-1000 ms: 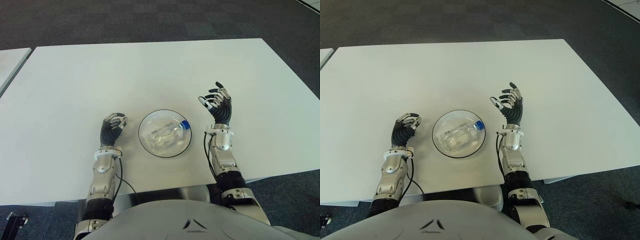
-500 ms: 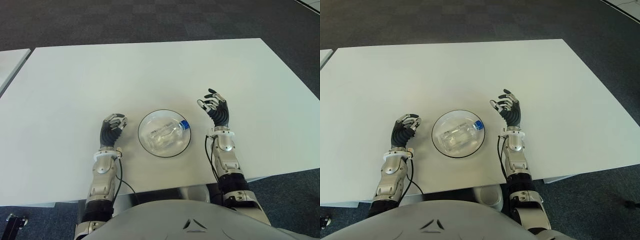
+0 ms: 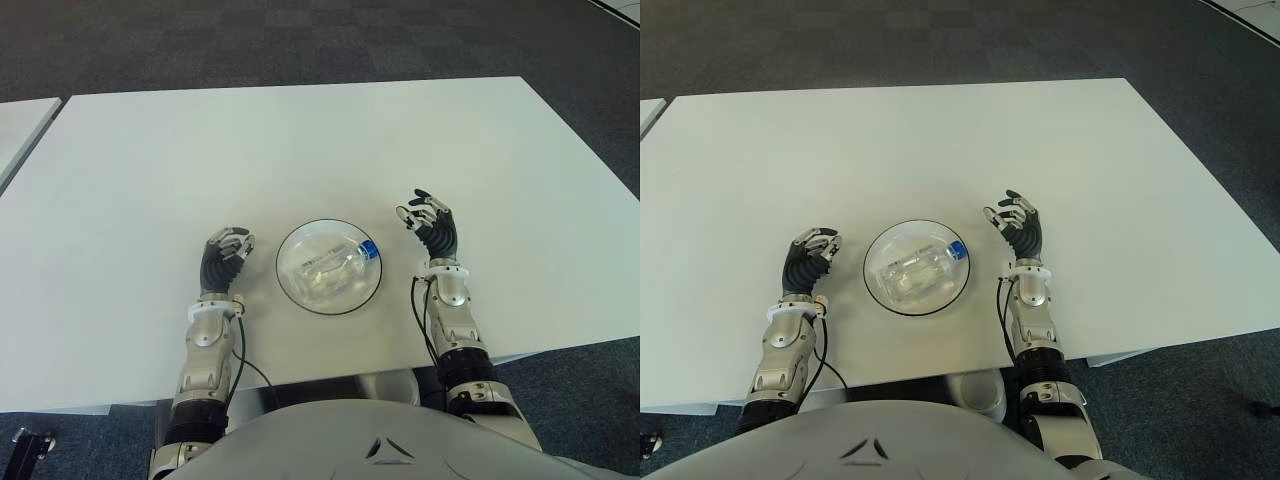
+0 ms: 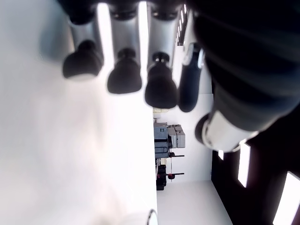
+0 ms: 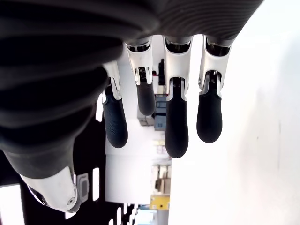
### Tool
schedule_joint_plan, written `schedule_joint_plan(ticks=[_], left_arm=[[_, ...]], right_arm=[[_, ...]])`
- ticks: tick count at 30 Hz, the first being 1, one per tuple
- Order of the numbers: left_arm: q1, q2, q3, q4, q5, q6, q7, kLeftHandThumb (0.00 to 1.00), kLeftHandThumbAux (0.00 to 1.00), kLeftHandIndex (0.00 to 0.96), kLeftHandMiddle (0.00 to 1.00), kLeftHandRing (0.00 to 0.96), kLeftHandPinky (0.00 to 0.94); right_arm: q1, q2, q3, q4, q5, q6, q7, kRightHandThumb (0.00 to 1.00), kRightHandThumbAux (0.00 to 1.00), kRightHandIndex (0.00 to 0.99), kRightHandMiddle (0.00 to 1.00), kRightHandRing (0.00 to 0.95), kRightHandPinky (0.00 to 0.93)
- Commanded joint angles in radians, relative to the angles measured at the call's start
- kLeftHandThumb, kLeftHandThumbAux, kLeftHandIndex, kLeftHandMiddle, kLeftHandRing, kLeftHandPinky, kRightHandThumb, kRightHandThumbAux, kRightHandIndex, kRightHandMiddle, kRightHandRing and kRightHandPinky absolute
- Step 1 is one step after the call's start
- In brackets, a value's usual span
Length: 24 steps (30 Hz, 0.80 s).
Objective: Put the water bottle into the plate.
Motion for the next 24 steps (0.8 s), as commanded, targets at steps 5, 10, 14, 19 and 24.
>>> schedule_joint_plan(ticks=[5,10,14,19,24], left_arm=[[0.021,-0.006,0.000,0.041,-0.012,0.029,-0.004,0.712,0.710,0.438,0.794,0.805,0.819],[0.022,-0.005,0.001,0.043,-0.013,0.027,-0.002,0.712,0.710,0.438,0.791,0.804,0.820],[0.022,-0.004,0.003,0.043,-0.011,0.026,-0.002,0.712,0.710,0.437,0.791,0.805,0.823],[0.021,0.000,0.006,0.046,-0.008,0.019,-0.002,0.712,0.711,0.437,0.792,0.807,0.825],[0.021,0.002,0.008,0.047,-0.005,0.016,0.000,0.712,0.711,0.437,0.796,0.811,0.828]], right_arm=[[0.026,0.009,0.001,0.016,0.000,0.024,0.016,0.706,0.729,0.435,0.626,0.632,0.651],[0.029,0.009,0.000,0.021,-0.005,0.021,0.017,0.706,0.729,0.435,0.630,0.639,0.655],[0.030,0.006,0.003,0.025,-0.011,0.019,0.022,0.707,0.729,0.435,0.633,0.643,0.655],[0.030,0.003,0.006,0.027,-0.013,0.019,0.032,0.707,0.729,0.435,0.637,0.644,0.654],[0.032,0.000,0.005,0.029,-0.012,0.019,0.041,0.707,0.729,0.435,0.638,0.640,0.644]])
